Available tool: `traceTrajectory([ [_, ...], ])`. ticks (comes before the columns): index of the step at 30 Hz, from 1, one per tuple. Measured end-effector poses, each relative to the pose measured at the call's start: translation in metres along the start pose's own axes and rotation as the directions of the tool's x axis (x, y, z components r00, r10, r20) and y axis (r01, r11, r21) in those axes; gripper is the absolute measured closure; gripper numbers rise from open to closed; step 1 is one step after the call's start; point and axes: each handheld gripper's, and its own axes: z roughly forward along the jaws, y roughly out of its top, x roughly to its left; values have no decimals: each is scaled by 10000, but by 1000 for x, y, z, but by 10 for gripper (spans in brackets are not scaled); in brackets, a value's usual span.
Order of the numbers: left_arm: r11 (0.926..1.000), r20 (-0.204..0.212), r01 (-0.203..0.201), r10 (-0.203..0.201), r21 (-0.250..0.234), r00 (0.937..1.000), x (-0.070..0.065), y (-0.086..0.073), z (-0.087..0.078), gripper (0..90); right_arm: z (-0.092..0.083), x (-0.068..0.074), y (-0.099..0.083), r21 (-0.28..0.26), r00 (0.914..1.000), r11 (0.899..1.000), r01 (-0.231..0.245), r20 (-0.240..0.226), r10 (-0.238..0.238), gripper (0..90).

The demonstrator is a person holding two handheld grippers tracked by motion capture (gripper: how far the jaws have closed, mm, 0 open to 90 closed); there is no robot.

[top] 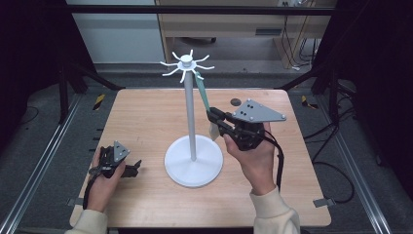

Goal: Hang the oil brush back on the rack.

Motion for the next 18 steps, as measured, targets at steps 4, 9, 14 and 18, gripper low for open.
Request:
traceTrajectory([
  [4, 10000, 3, 2, -2, -3, 10000, 0, 0, 0, 30, 0, 0, 0, -5, 10000, 10000, 14, 0, -14, 823],
  [9, 10000, 7, 0, 0, 3, 10000, 0, 0, 0, 31, 1, -1, -1, -42, 10000, 10000, -68, -42, 67, 822],
  [14, 10000, 11, -14, 14, 7, 10000, 0, 0, 0, 32, 1, -1, -1, -43, 9999, 9999, -108, -81, 108, 820],
  [18, 10000, -8, 15, -15, 0, 10000, 1, 0, 0, 32, 3, -1, -1, -10, 9998, 9999, -132, -121, 132, 820],
])
